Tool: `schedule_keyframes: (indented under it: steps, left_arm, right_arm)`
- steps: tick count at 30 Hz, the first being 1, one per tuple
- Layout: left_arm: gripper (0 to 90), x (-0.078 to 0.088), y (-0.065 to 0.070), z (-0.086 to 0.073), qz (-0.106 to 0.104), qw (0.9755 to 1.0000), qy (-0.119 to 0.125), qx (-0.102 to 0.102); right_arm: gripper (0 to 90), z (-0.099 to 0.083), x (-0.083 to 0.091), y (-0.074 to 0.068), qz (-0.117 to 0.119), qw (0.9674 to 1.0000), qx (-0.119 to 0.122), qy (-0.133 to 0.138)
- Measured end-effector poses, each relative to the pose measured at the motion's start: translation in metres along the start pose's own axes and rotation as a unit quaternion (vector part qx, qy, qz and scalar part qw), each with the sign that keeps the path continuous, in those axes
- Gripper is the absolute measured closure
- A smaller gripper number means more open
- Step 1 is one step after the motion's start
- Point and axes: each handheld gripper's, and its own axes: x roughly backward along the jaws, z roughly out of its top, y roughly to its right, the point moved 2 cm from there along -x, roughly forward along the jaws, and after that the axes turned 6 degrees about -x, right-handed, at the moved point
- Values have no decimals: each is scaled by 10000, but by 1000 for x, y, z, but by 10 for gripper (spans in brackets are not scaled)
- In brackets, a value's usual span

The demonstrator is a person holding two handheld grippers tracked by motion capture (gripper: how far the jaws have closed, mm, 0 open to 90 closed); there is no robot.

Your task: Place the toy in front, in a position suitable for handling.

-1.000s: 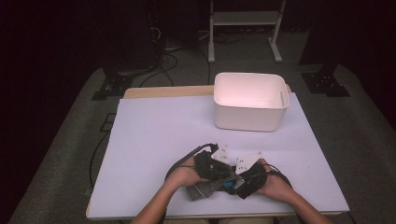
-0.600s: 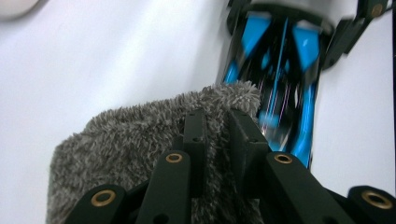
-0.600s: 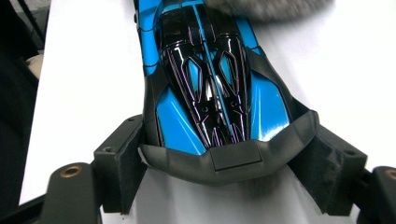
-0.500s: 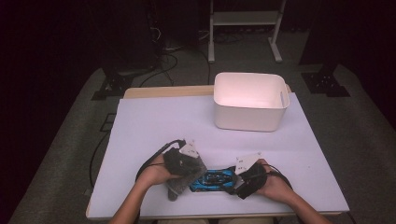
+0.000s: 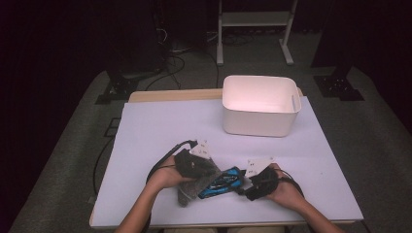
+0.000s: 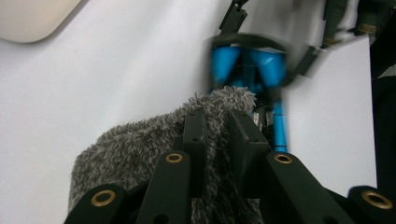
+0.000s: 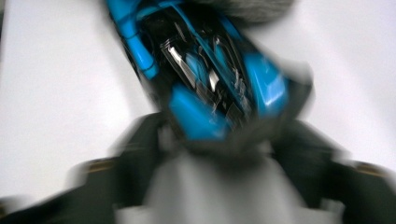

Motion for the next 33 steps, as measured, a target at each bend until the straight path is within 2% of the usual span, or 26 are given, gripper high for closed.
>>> schedule_keyframes:
  steps: [1, 2, 3, 5, 7, 8, 13, 16, 21, 23, 24, 28, 33]
  left_arm:
    - [781, 0, 1, -1, -36, 10000, -33, -15]
    - [781, -1, 2, -3, -36, 10000, -40, -10]
    - [780, -1, 3, -5, -54, 10000, -59, -9]
    - [780, -1, 5, -9, -91, 9999, -78, 27]
    - [780, 1, 5, -12, -111, 9999, -66, 61]
    - [780, 2, 6, -13, -123, 9999, -72, 74]
    - [781, 4, 14, -22, -194, 9997, -78, 131]
    - [781, 5, 16, -29, -248, 9994, -36, 253]
    - [781, 4, 17, -40, -252, 9988, 85, 415]
    - [782, 3, 16, -43, -215, 9987, 113, 451]
    - [782, 4, 16, -44, -218, 9986, 123, 468]
    - [781, 3, 15, -44, -154, 9986, 155, 478]
    - [782, 0, 10, -41, -74, 9985, 198, 505]
  right_arm:
    - [478, 0, 2, 4, 8, 9999, -85, 85]
    - [430, -1, 5, 8, 89, 9998, -154, 62]
    - [410, -2, 7, 11, 96, 9998, -124, 125]
    - [293, -1, 9, 13, 245, 9997, 19, 87]
    - [233, 1, 9, 16, 387, 9991, 107, 124]
    - [188, 4, 7, 18, 507, 9986, 174, 34]
    - [153, 23, -8, 28, 753, 9947, 568, -400]
    - [148, 35, -14, 33, 947, 9922, 684, -443]
    - [128, 49, -34, 29, 1356, 9823, 1065, -727]
    - [127, 48, -41, 24, 1384, 9799, 1204, -785]
    - [127, 47, -42, 22, 1354, 9805, 1209, -757]
    - [133, 45, -39, 18, 1262, 9858, 911, -632]
    - [135, 37, -32, 6, 777, 9945, 447, -548]
